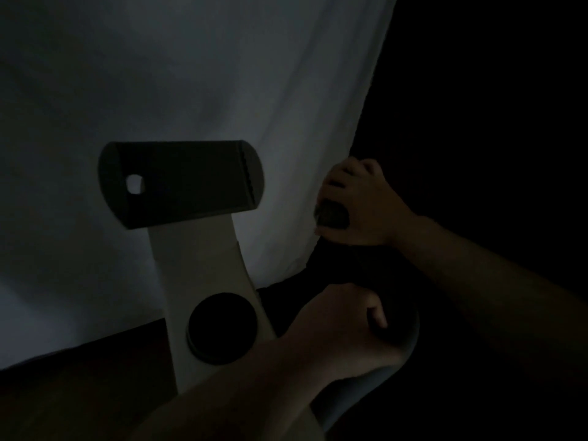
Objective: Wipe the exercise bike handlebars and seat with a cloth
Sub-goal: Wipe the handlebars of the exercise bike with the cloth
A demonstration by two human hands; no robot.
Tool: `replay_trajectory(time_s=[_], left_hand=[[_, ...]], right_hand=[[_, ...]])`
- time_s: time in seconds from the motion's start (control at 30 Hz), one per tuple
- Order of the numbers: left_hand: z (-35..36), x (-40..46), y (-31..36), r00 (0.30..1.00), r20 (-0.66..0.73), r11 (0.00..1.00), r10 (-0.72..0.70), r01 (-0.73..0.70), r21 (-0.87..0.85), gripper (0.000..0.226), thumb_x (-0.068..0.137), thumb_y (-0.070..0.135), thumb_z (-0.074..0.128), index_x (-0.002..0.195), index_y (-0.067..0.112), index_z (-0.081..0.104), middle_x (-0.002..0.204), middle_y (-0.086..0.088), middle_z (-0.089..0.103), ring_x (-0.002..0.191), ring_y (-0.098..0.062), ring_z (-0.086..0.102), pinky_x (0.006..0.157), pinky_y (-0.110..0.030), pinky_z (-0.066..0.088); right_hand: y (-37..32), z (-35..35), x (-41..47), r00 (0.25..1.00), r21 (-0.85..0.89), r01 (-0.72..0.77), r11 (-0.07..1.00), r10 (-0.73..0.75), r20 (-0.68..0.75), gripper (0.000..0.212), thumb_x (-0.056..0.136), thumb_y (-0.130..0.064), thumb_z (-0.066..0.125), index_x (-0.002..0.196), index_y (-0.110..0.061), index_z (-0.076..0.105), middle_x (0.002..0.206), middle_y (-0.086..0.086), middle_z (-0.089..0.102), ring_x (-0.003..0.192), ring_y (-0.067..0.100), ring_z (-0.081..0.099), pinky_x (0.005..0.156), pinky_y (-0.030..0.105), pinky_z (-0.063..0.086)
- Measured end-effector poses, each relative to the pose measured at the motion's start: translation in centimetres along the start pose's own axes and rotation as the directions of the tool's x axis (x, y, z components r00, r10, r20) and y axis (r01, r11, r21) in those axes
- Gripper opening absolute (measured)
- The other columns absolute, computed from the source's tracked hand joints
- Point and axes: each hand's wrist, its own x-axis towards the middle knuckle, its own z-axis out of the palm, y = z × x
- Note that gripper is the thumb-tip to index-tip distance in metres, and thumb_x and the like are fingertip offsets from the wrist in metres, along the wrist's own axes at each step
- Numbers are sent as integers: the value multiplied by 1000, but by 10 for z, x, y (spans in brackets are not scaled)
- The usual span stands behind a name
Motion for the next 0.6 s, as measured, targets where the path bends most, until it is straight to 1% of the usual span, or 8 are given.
replay_trajectory(time_s=[0.07, 0.13, 0.17, 0.23, 0.3, 0.43, 0.53, 0.6], left_hand=[[0, 0, 1, 1000, 8, 1000, -12, 12, 0, 24, 70, 39, 74, 83, 22, 64, 79, 11, 63, 74, -1, 58, 59, -19, 40], [0, 0, 1, 1000, 11, 1000, -12, 12, 6, 21, 70, 39, 73, 82, 23, 63, 76, 13, 61, 72, 0, 56, 57, -16, 38], [1, 0, 1, 1000, 5, 1000, -10, 10, 15, 21, 70, 38, 73, 82, 23, 64, 76, 13, 61, 72, 0, 56, 57, -15, 38], [1, 0, 1, 1000, -6, 1000, -2, 2, 24, 23, 70, 38, 73, 83, 22, 65, 80, 12, 64, 75, -1, 58, 57, -15, 39], [1, 0, 1, 1000, -18, 999, 0, 0, 37, 24, 68, 39, 74, 83, 22, 65, 79, 12, 65, 73, -1, 58, 56, -16, 38], [0, 0, 3, 1000, -16, 1000, -6, 6, 28, 25, 71, 44, 70, 83, 22, 65, 77, 11, 64, 73, 2, 57, 54, -11, 35], [1, 0, 2, 1000, 4, 999, -3, 3, 35, 22, 73, 42, 70, 82, 23, 64, 81, 12, 65, 77, -1, 59, 57, -13, 37], [0, 0, 1, 1000, -2, 1000, 1, -1, 19, 20, 71, 40, 72, 80, 25, 63, 77, 14, 62, 75, -1, 58, 57, -15, 36]], right_hand=[[0, 2, 9, 995, 15, -78, 997, 79, -64, 29, 76, -49, 62, 83, -21, 62, 90, -3, 61, 97, 23, 50, 78, 35, 29], [-11, 11, 4, 972, 93, -184, 979, 195, -132, 22, 75, -42, 64, 81, -21, 63, 89, -4, 62, 97, 20, 47, 76, 32, 26], [-14, 17, -4, 971, 109, -178, 978, 192, -141, 20, 74, -40, 64, 80, -21, 63, 90, -5, 62, 99, 20, 47, 75, 32, 25], [-12, 19, -14, 991, 84, -61, 995, 70, -112, 18, 72, -38, 63, 78, -21, 64, 89, -4, 62, 98, 24, 51, 74, 30, 23], [1, 13, -1, 994, 64, -13, 998, 20, -111, 18, 75, -36, 66, 76, -18, 66, 86, -1, 63, 92, 25, 54, 71, 27, 21], [-8, 22, 4, 943, 186, -136, 973, 185, -277, 17, 76, -26, 72, 76, -10, 68, 86, 7, 64, 84, 25, 50, 71, 29, 38], [-4, 26, -11, 963, 193, -36, 981, 86, -257, 16, 72, -23, 73, 71, -8, 67, 82, 8, 63, 84, 25, 49, 70, 32, 42], [2, 23, 2, 952, 210, -78, 975, 136, -274, 20, 75, -23, 76, 70, -7, 66, 79, 9, 61, 81, 24, 49, 68, 30, 40]])
